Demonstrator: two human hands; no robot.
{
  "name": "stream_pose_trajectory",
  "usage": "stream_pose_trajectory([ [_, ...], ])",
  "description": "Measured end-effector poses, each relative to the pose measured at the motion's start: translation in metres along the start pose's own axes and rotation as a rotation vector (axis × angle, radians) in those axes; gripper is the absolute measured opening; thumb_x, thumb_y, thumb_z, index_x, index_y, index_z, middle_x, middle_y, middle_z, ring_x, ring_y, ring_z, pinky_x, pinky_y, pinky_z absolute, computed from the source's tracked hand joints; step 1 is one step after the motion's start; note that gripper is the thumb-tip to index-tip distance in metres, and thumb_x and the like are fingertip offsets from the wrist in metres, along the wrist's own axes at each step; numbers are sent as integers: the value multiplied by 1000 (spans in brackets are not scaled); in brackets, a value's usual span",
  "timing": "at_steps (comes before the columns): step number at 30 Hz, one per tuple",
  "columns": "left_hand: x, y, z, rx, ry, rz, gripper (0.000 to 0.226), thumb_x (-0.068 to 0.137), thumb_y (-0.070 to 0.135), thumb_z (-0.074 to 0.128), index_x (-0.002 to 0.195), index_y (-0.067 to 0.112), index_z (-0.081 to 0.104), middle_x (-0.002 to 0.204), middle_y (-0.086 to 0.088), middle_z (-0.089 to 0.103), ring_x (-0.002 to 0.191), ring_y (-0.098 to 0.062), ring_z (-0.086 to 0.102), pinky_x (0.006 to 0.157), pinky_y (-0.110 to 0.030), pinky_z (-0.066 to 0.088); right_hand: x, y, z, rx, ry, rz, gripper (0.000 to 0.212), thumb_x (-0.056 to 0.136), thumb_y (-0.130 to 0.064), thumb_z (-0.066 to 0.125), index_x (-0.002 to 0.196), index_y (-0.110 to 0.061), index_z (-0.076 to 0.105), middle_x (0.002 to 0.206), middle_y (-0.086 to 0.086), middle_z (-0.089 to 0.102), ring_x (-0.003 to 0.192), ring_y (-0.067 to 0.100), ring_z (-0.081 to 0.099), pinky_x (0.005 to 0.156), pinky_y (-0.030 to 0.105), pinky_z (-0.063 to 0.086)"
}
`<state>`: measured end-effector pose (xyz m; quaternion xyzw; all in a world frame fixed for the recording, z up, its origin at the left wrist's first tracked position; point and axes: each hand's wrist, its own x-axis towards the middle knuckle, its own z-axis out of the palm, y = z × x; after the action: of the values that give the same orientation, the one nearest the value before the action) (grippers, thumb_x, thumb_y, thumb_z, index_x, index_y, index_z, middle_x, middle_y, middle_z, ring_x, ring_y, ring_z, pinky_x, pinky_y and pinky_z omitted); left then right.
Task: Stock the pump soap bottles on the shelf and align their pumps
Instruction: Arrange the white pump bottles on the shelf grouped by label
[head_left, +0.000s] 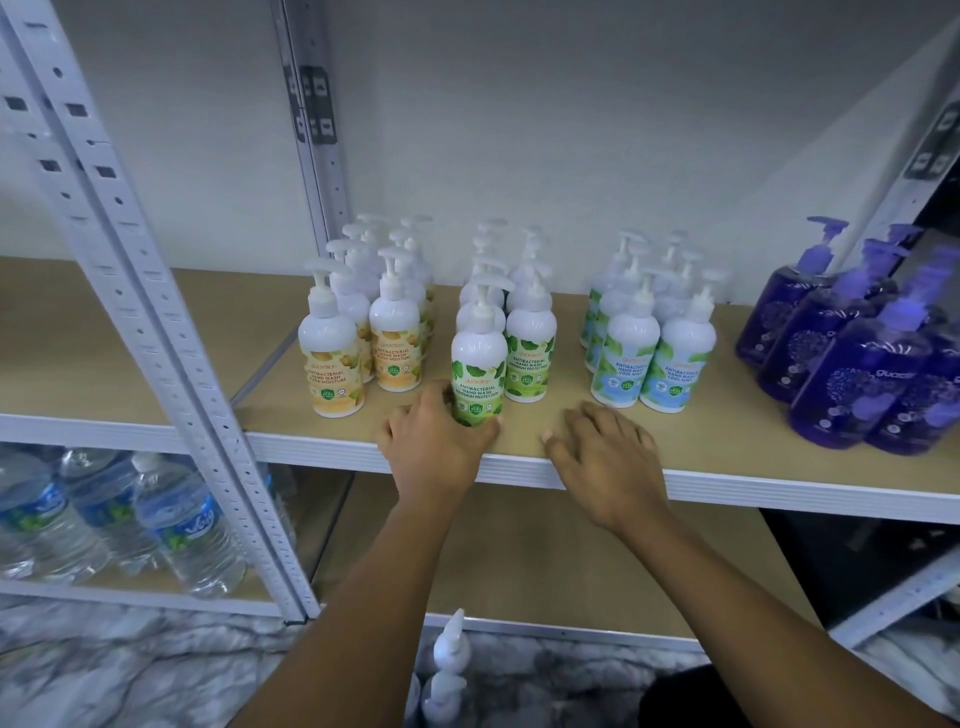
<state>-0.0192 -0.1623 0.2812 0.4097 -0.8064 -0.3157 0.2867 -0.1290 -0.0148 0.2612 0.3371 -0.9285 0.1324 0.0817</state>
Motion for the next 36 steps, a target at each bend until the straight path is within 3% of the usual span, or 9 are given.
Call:
stream_pose_trajectory([
  [13, 2, 2, 12, -18, 33, -21, 55, 78, 50, 75, 120, 22, 54, 114, 5, 64, 121, -24, 46, 112, -40, 18, -1, 0, -1, 32, 19, -15, 54, 101, -55, 33, 143, -24, 48, 156, -1, 38, 145, 20, 29, 117, 39, 18],
  [18, -1, -6, 6, -35, 30, 23, 75, 71, 52, 82, 127, 14, 51, 124, -1, 62, 123, -26, 50, 109, -41, 29, -2, 2, 0, 91, 42, -23, 49, 100, -53, 39, 135, -24, 56, 151, -1, 44, 142, 20, 33, 116, 37, 19],
  [22, -16, -20, -8, -86, 27, 71, 77, 77, 46, 80, 137, 10, 47, 131, -5, 57, 126, -26, 49, 106, -44, 39, -11, -8, -1, 280, 97, -32, 30, 94, -42, 58, 111, -20, 71, 123, -1, 61, 121, 23, 49, 104, 36, 33],
  [26, -48, -43, -27, -200, 117, 128, 58, 83, 35, 76, 132, 16, 51, 115, 4, 59, 112, -19, 54, 98, -43, 47, -46, -40, 1, 388, 261, -190, 23, 87, -36, 57, 89, -21, 75, 88, -3, 63, 91, 24, 54, 82, 38, 43],
  [28, -62, -59, -36, -220, 87, 108, 53, 84, 34, 76, 128, 18, 51, 108, 5, 58, 103, -16, 58, 90, -39, 52, -65, -52, 9, 462, 179, -233, 22, 88, -37, 56, 85, -22, 73, 83, -5, 62, 85, 19, 55, 77, 34, 43],
  [31, -76, -89, -47, -181, 19, 28, 46, 85, 35, 76, 121, 22, 50, 107, 1, 57, 96, -14, 59, 83, -33, 52, -90, -58, 38, 596, -51, -156, 13, 89, -33, 65, 83, -23, 71, 80, -8, 62, 77, 11, 58, 73, 29, 46],
  [36, -118, -164, -35, -140, -42, -321, 45, 82, 40, 76, 112, 14, 54, 106, -2, 63, 97, -20, 62, 83, -32, 46, -140, -51, 109, 632, -335, 92, 16, 90, -34, 63, 79, -23, 66, 76, -8, 65, 75, 16, 60, 68, 27, 40],
])
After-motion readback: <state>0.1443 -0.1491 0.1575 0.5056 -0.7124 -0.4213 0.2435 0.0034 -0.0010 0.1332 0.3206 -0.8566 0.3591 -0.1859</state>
